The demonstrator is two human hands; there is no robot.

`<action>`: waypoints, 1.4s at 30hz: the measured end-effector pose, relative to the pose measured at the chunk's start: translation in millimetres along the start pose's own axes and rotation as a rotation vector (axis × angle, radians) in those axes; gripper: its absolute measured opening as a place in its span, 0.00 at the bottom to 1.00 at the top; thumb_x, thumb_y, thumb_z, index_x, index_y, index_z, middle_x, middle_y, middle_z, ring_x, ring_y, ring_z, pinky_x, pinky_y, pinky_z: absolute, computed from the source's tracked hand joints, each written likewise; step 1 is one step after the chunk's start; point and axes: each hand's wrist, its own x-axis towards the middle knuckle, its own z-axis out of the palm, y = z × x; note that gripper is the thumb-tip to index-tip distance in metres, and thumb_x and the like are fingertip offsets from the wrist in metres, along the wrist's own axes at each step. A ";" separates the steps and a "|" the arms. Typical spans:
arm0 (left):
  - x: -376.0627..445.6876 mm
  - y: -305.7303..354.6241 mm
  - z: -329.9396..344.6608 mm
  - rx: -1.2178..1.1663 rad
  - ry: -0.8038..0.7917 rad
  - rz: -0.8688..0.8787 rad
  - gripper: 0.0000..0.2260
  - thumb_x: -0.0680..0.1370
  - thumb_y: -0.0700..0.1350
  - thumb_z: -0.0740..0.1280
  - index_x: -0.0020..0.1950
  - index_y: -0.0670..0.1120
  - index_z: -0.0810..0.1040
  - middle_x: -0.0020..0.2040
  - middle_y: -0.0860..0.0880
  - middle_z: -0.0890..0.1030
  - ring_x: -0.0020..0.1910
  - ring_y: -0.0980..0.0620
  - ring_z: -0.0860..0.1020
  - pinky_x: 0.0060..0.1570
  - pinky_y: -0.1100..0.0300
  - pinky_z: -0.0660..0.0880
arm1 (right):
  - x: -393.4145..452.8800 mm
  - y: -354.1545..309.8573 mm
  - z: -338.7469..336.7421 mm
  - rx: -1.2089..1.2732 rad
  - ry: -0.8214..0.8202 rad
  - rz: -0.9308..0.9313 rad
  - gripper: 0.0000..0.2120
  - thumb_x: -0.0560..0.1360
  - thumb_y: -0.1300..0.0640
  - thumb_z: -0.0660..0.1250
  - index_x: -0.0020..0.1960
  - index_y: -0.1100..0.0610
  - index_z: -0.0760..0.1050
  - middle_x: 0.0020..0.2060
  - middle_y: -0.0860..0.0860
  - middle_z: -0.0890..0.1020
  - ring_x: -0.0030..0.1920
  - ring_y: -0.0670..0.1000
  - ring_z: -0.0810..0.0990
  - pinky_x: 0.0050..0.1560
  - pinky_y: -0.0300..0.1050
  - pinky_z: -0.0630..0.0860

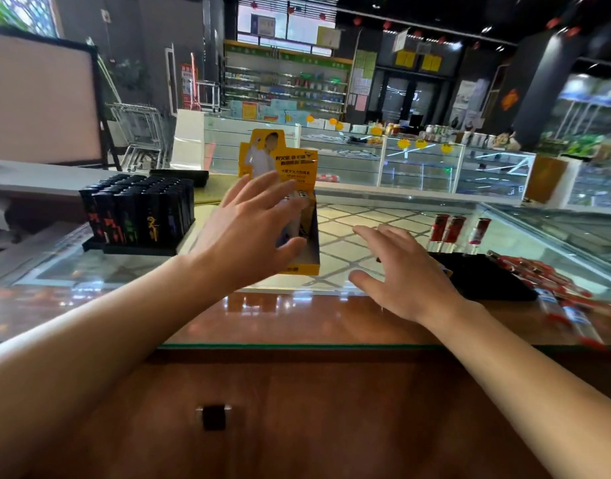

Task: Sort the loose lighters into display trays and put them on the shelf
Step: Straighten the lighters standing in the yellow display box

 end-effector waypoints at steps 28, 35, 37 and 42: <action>76.2 131.6 84.1 -0.325 -0.467 0.230 0.20 0.81 0.55 0.62 0.73 0.55 0.69 0.70 0.50 0.74 0.64 0.48 0.74 0.60 0.55 0.70 | -67.0 99.1 -31.0 -0.031 0.139 0.093 0.32 0.76 0.42 0.66 0.76 0.51 0.62 0.72 0.48 0.69 0.73 0.50 0.60 0.72 0.45 0.56; 51.4 90.5 68.3 -0.348 -0.453 0.225 0.14 0.81 0.54 0.61 0.65 0.55 0.74 0.61 0.54 0.78 0.53 0.51 0.77 0.49 0.57 0.70 | -60.7 95.9 -30.0 -0.042 0.141 0.078 0.32 0.76 0.41 0.66 0.75 0.54 0.64 0.71 0.50 0.70 0.72 0.52 0.62 0.72 0.47 0.57; 52.3 90.6 66.7 -0.382 -0.397 0.182 0.13 0.81 0.54 0.63 0.64 0.53 0.77 0.62 0.52 0.79 0.56 0.50 0.78 0.51 0.57 0.71 | -57.7 94.4 -29.1 -0.035 0.141 0.077 0.32 0.76 0.40 0.65 0.75 0.53 0.64 0.71 0.50 0.70 0.72 0.52 0.62 0.72 0.47 0.57; 67.4 107.4 71.9 -0.159 -0.323 -0.106 0.27 0.77 0.64 0.62 0.67 0.47 0.74 0.62 0.45 0.79 0.57 0.43 0.77 0.49 0.55 0.70 | -50.2 88.3 -22.9 -0.038 0.141 0.059 0.32 0.76 0.40 0.64 0.75 0.53 0.64 0.72 0.49 0.69 0.74 0.52 0.61 0.73 0.47 0.56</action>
